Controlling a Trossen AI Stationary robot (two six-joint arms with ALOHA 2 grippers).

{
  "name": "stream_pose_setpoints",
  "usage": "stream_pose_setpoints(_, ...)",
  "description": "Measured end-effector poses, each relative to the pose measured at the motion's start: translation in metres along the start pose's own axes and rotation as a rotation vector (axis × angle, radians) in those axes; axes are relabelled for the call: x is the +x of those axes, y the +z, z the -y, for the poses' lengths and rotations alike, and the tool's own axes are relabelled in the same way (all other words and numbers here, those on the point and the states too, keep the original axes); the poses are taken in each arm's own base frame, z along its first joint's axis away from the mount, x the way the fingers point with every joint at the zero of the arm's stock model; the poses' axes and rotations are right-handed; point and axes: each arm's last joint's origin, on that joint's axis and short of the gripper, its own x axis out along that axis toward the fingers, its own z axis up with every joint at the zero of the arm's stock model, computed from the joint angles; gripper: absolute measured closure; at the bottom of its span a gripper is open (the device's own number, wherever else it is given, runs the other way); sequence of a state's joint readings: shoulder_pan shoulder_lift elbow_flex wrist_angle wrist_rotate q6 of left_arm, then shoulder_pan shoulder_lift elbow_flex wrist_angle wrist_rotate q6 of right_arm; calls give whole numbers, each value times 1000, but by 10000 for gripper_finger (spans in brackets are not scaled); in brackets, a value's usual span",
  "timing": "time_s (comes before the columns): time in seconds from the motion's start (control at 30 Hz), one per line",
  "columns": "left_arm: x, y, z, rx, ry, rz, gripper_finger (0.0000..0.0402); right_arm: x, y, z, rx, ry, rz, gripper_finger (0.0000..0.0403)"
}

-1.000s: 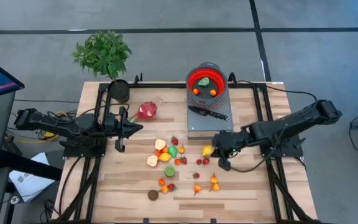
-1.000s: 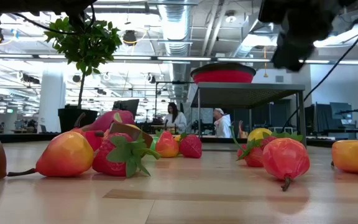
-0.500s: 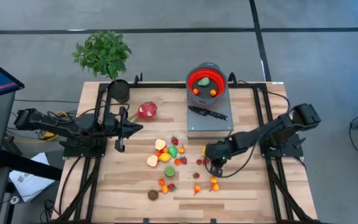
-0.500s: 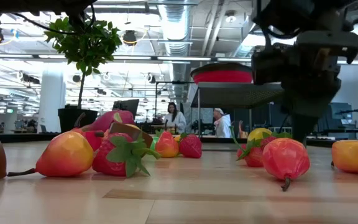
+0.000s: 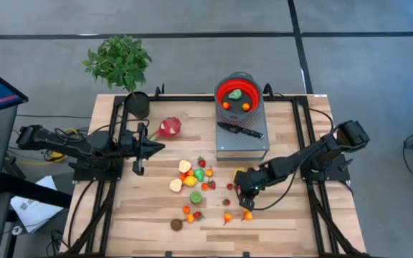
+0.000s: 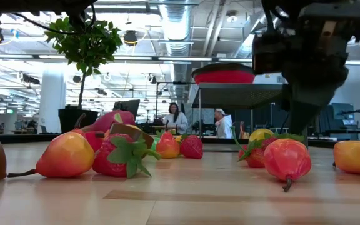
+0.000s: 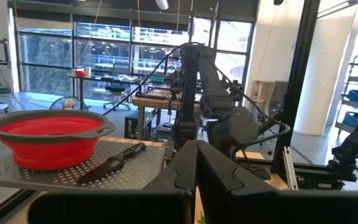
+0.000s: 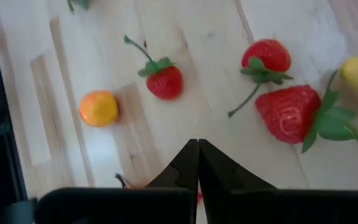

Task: Pick & Place Fruit
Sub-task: Put the strawberry into the red colander on the shelf

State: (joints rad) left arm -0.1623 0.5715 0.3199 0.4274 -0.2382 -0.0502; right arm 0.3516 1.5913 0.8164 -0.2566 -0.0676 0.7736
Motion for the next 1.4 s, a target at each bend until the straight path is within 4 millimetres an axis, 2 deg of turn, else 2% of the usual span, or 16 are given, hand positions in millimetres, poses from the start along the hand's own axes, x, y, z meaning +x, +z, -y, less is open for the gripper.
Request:
stream_pose_setpoints(0.27, 0, 0, 0, 0, 0, 0, 399, -16, 12, -27, 91, -123, 169, 403)
stream_pose_setpoints(0.5, 0, 0, 0, 0, 0, 0, 399, -18, 9, -25, 280, -182, 176, 403)
stream_pose_setpoints(0.67, 0, 0, 0, 0, 0, 0, 399, -18, 9, -25, 287, -174, 171, 400)
stream_pose_setpoints(0.8, 0, 0, 0, 0, 0, 0, 399, -18, 8, -25, 286, -168, 154, 372)
stream_pose_setpoints(1.0, 0, 0, 0, 0, 0, 0, 399, -18, 9, -24, 300, -169, 157, 287)
stream_pose_setpoints(1.1, 0, 0, 0, 0, 0, 0, 399, -17, 10, -23, 341, -168, 161, 260)
stream_pose_setpoints(1.23, 0, 0, 0, 0, 0, 0, 399, -13, 4, -13, 406, -196, 149, 252)
stream_pose_setpoints(1.4, 0, 0, 0, 0, 0, 0, 399, -6, -4, -2, 478, -210, 146, 270)
